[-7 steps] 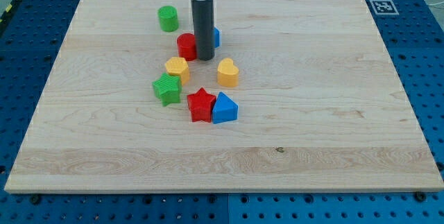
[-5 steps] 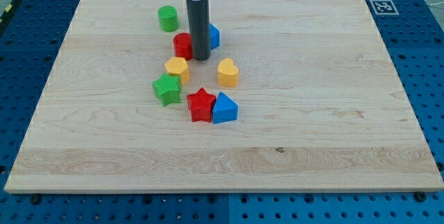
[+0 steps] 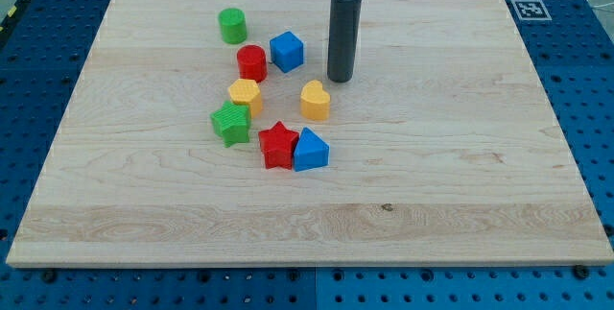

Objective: Move your arm towards top center

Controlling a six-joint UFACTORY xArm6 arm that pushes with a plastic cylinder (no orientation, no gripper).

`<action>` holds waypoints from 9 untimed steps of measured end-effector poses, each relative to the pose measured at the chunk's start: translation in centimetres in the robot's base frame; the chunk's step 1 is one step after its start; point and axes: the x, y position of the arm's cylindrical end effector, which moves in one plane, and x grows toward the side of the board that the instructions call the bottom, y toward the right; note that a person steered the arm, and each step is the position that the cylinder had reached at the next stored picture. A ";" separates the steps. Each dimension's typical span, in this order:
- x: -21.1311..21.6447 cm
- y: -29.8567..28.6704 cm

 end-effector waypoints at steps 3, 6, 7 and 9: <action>-3.4 -1.0; -5.6 -3.3; -6.3 -4.0; -8.1 -6.0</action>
